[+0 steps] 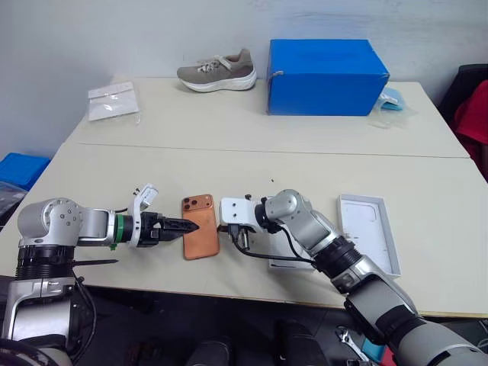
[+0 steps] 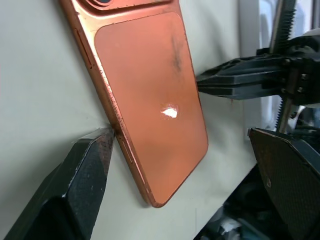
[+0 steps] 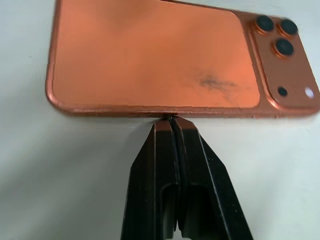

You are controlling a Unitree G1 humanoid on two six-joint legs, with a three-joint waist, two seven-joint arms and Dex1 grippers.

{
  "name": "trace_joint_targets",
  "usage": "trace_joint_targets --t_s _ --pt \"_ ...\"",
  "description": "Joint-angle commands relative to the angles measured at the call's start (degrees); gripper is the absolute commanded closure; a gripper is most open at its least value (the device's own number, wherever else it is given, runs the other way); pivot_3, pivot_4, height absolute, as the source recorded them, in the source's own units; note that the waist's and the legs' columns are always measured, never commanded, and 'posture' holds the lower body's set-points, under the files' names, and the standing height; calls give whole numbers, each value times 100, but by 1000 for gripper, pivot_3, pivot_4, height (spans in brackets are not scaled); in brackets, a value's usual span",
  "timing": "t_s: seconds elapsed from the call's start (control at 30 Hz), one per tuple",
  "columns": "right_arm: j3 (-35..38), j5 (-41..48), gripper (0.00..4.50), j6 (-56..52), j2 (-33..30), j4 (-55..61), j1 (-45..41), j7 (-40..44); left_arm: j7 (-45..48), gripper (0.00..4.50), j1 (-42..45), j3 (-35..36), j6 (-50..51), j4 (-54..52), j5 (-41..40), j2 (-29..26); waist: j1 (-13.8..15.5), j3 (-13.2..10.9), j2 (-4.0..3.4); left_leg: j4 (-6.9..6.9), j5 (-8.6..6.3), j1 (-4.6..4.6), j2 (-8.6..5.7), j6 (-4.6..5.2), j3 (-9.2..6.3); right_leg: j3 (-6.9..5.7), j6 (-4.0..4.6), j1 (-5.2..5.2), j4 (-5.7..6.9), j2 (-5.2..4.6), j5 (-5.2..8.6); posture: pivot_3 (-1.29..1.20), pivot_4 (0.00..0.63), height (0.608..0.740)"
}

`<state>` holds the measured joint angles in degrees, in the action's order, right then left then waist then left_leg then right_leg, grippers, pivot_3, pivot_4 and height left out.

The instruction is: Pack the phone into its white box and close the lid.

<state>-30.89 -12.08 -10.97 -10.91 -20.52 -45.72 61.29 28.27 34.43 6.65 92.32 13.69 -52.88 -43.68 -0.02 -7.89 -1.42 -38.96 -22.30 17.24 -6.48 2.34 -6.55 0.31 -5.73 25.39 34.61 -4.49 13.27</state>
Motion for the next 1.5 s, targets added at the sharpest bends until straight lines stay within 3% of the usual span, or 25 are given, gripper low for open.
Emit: trace_joint_targets --t_s 0.03,0.27,0.57,1.13,1.3,1.5 --pt "-53 58 4493 289 134 131 -176 38 -348 0 -4 -743 18 103 -416 -313 -25 2 9 0 0 2 8 -7 1 3 0 3 -2 -1 0 0 150 740" --pt "-66 29 4493 326 198 33 -192 6 -611 0 -14 -1413 18 -100 -709 -1096 -166 2 10 37 -7 4 37 -37 -4 2 24 29 -9 23 15 0 150 740" --pt "-75 14 4493 341 161 29 -118 5 -563 0 -266 -1380 18 -95 -324 -1389 -287 7 18 76 -2 -10 47 -66 -4 10 50 62 -9 52 30 0 150 740" --pt "-115 24 4493 452 235 -94 -152 39 1192 0 -434 -1046 -221 489 333 -2086 -402 5 74 82 -25 -10 123 -143 0 15 132 120 62 129 73 0 150 740" --pt "-133 24 4493 487 292 -141 -169 49 1489 0 -469 -1028 -121 398 427 -2028 -420 4 82 82 -26 -10 124 -144 0 15 134 120 65 130 73 0 150 740" --pt "-179 18 4493 472 389 -166 -178 70 1182 0 -628 -971 18 51 243 -1546 -379 2 82 83 -28 -9 120 -140 0 15 134 120 62 127 73 0 150 740"
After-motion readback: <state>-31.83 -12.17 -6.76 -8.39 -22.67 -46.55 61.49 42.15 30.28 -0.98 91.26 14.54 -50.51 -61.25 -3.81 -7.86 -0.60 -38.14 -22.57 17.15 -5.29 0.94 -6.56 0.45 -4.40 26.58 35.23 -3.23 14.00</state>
